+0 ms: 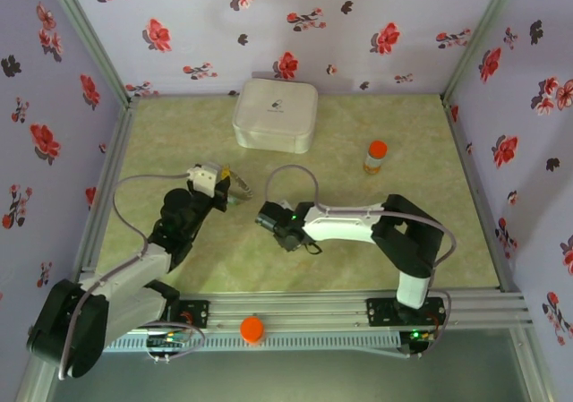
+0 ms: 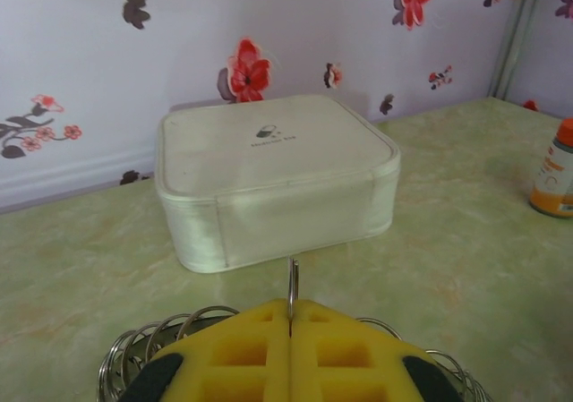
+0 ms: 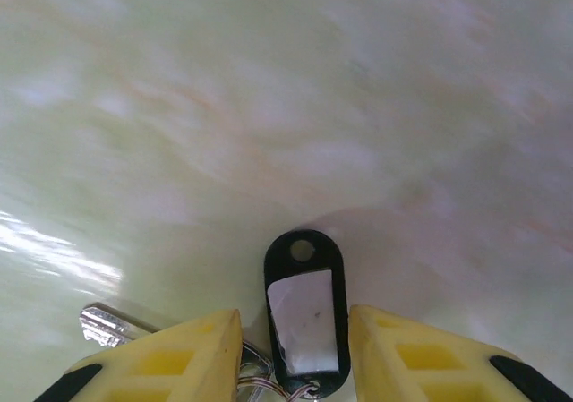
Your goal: Put the keys on the keyring
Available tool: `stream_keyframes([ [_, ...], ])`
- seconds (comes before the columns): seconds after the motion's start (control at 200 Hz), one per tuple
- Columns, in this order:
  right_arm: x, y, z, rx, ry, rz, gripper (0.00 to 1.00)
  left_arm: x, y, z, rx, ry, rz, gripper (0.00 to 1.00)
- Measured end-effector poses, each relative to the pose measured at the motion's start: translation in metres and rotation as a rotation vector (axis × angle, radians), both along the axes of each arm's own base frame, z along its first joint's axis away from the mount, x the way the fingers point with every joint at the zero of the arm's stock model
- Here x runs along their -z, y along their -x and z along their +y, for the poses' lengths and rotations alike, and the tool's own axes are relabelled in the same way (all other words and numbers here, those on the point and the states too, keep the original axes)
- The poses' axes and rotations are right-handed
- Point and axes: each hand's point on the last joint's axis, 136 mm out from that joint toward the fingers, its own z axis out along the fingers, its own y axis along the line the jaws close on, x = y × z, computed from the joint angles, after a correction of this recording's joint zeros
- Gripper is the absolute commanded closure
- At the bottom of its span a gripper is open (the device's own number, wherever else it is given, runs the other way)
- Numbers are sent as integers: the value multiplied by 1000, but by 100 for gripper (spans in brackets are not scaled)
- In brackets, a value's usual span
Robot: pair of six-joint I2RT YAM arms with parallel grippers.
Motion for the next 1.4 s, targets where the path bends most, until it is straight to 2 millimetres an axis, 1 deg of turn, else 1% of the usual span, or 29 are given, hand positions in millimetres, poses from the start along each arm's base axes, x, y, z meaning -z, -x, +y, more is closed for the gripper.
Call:
stream_keyframes([
  [0.11,-1,-5,-31,65,24,2,62,4,0,-9,37,-3,17,100],
  [0.185,-4,-8,-40,91,30,-4,63,4,0,-17,64,-3,21,100],
  [0.29,-7,-8,-38,105,14,-8,60,3,1,-29,100,0,19,100],
  [0.385,-12,-5,-33,134,-32,-4,54,4,3,-35,123,-1,21,100],
  [0.45,-22,-6,-27,179,-94,-18,52,4,4,-38,130,-1,22,100],
  [0.57,-48,-12,-16,303,-248,-54,50,3,6,-40,141,1,18,100],
  [0.675,-56,-13,-13,406,-318,-57,50,2,7,-42,147,3,15,100],
  [0.775,-55,-10,-20,502,-319,-48,51,2,8,-44,152,3,14,100],
  [0.925,-50,-1,-39,633,-283,-32,52,1,8,-44,155,5,12,100],
  [1.075,-47,11,-55,737,-301,-10,52,-1,8,-45,156,10,2,100],
  [1.165,-43,15,-57,770,-305,15,52,-4,9,-46,159,16,-9,100],
  [1.225,-39,16,-58,785,-300,34,54,-6,9,-47,162,19,-15,100],
  [1.4,-24,13,-57,801,-283,56,59,-6,10,-50,170,21,-17,100],
])
